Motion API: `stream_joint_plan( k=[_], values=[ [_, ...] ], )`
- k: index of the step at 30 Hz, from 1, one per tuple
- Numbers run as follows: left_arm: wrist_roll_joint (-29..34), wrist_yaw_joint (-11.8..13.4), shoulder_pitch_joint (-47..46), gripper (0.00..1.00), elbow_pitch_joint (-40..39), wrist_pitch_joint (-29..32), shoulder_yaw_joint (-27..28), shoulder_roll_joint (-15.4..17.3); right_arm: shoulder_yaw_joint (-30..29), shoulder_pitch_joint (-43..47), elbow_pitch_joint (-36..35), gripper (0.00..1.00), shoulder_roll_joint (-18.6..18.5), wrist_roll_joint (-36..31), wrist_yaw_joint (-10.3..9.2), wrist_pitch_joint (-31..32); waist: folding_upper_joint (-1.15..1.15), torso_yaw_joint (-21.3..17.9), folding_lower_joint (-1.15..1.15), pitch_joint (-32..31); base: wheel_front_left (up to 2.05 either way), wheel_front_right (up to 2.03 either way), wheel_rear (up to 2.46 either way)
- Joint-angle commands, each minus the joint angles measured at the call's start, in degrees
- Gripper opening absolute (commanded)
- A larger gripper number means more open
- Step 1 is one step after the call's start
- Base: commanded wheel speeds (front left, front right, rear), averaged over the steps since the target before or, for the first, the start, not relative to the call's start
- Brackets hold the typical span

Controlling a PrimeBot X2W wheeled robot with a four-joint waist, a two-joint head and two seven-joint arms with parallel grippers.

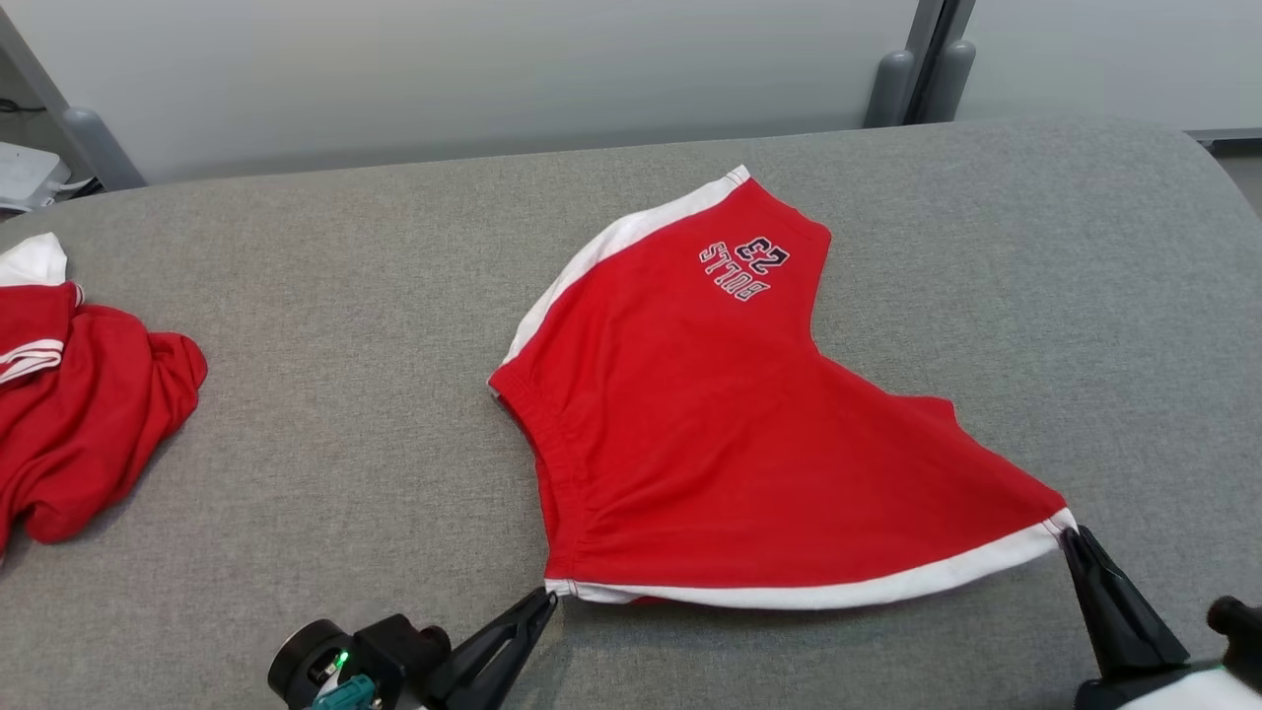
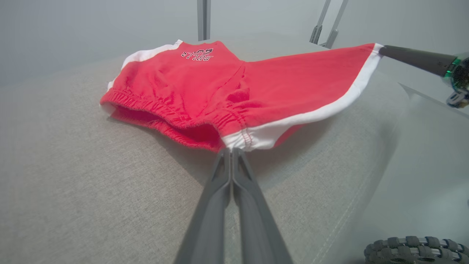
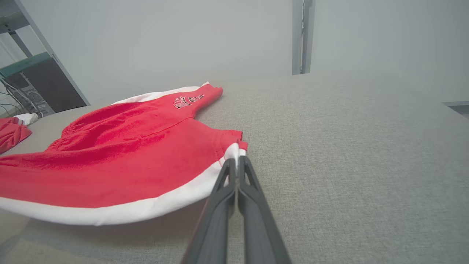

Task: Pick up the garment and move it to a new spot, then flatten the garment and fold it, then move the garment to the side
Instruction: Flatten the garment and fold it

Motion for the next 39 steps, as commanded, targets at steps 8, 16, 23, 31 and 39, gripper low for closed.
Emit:
stream_joint_plan(
  k=[8, 16, 23, 31, 39],
  values=[
    [-12.9, -0.3, 5.7, 0.0, -17.0, 6.5, 2.3, 6.9, -7.5, 10.4, -10.2, 0.0, -8.5, 5.0, -0.01, -0.4, 0.0, -0.2, 0.0, -1.5, 0.0, 0.0, 0.0],
    [-23.6, -0.3, 3.3, 0.0, -16.5, 6.7, 2.6, 2.6, -7.4, 5.6, -8.3, 0.0, -6.9, 3.2, -0.01, 3.0, 0.0, 0.0, 0.0, -1.7, 0.0, 0.0, 0.0],
    [-35.2, -0.4, -4.0, 0.0, -8.9, 1.8, -0.2, -4.9, -6.6, -8.4, 2.6, 0.0, -4.0, -4.8, -0.01, 4.7, 0.0, 1.8, 0.0, -0.1, 0.0, 0.0, 0.0],
    [-43.1, -0.4, -9.9, 0.0, -2.0, -1.7, -0.6, -5.5, -4.4, -22.0, 13.0, 0.0, -2.4, -6.7, -0.01, 5.4, 0.0, 4.8, 0.0, 3.3, 0.0, 0.0, 0.0],
    [-45.8, -0.4, -16.9, 0.0, 3.9, -4.9, -2.8, -8.0, 3.7, -36.1, 24.4, 0.0, -4.1, -6.5, -0.01, 5.1, 0.0, 7.7, 0.0, 8.3, 0.0, 0.0, 0.0]
  ],
)
